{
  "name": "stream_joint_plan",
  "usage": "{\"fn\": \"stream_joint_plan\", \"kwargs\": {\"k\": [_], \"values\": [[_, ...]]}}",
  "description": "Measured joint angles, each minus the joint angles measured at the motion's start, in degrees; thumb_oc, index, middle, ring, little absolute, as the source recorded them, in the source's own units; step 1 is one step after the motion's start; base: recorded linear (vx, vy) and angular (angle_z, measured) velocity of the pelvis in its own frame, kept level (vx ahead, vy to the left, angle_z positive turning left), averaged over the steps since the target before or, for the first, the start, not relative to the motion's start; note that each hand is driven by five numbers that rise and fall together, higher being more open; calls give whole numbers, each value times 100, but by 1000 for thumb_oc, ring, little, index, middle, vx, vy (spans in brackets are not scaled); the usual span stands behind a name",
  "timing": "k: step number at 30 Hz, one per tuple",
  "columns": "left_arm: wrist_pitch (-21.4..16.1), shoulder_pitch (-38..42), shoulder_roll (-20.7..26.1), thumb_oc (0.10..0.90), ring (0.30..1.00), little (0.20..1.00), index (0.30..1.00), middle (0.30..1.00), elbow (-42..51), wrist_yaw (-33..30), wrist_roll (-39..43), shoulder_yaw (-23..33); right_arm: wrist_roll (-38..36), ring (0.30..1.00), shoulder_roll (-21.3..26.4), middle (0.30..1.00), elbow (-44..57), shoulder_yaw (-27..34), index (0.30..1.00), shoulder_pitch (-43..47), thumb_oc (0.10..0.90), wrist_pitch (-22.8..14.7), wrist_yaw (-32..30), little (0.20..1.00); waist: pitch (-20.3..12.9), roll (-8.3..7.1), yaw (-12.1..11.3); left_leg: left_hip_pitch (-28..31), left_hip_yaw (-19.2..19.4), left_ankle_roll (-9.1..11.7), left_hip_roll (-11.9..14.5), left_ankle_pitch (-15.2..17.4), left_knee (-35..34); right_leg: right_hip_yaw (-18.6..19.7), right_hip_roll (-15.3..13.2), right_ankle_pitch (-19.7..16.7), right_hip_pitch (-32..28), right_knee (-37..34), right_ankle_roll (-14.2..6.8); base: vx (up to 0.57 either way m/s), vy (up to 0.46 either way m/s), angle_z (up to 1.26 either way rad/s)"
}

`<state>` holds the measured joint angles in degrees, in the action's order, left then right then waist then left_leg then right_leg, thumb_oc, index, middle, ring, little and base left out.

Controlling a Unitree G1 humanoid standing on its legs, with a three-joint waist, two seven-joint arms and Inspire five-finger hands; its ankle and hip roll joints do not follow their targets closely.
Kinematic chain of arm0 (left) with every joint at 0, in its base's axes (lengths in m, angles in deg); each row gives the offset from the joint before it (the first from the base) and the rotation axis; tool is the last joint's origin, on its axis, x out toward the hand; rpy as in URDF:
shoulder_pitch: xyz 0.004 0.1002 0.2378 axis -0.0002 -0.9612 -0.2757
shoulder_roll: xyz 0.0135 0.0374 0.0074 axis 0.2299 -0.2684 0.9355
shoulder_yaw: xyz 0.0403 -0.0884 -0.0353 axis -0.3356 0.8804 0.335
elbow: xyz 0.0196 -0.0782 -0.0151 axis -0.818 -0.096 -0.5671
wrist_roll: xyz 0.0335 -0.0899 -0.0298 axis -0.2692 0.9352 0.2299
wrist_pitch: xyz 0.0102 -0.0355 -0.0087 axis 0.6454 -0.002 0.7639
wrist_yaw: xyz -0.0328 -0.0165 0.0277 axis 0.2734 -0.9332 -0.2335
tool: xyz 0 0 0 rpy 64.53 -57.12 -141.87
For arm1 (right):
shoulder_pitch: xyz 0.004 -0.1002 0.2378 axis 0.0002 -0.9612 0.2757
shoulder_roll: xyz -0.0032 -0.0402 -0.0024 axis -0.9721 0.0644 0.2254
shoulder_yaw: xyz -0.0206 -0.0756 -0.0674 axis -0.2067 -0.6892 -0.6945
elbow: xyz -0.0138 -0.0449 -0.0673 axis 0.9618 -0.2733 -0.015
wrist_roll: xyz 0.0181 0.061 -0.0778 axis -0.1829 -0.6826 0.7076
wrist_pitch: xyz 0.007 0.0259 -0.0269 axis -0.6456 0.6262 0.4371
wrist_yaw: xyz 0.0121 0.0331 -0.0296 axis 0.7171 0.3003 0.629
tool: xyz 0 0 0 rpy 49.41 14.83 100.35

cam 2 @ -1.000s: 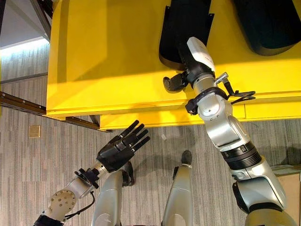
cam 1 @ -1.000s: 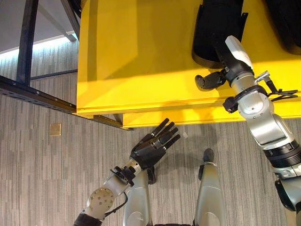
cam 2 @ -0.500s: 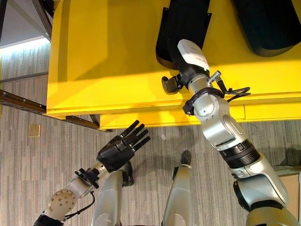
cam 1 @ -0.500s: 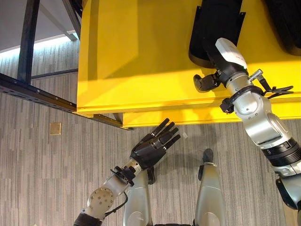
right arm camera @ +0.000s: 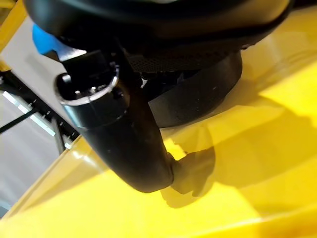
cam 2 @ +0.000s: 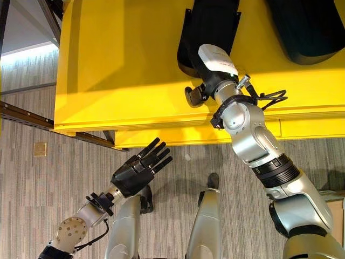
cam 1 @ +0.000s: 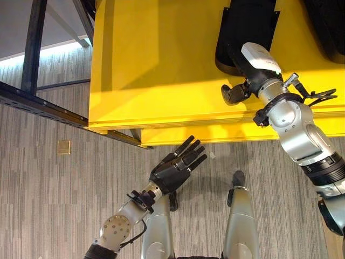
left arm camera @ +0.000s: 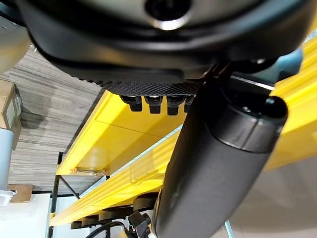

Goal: Move parts from the plastic box to the shelf.

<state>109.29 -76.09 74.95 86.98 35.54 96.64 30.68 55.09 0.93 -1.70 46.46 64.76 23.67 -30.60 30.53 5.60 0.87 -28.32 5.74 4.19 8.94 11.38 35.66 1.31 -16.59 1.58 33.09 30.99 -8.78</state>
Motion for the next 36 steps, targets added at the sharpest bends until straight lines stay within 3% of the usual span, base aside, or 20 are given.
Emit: {"fn": "stream_joint_plan", "kwargs": {"k": [8,14,32,36], "values": [[46,10,-1,900,1000,1000,1000,1000,0,3,-12,12,453,1000,261,1000,63,-425,1000,280,900,-368,620,1000,-1,9,-28,-4,-22,25,0,-16,-36,-17,2,50,18,51,14,1,-4,0],[132,24,1,900,1000,1000,1000,1000,0,4,-37,146,655,1000,265,1000,111,-545,1000,347,900,-382,859,1000,-1,9,-128,43,-54,84,0,-50,-56,-33,2,145,18,174,45,3,-12,2],[201,69,10,900,1000,1000,1000,1000,0,2,-39,166,882,1000,268,1000,112,-768,1000,456,900,-466,901,1000,-1,7,-157,3,-66,38,3,-13,16,-36,0,153,27,197,48,0,0,0],[231,52,9,900,1000,1000,1000,1000,1,3,-40,167,1248,1000,612,1000,280,-873,1000,472,900,-742,1172,1000,0,4,-188,-25,-74,36,4,3,53,-36,1,153,28,194,47,0,0,0]]}}
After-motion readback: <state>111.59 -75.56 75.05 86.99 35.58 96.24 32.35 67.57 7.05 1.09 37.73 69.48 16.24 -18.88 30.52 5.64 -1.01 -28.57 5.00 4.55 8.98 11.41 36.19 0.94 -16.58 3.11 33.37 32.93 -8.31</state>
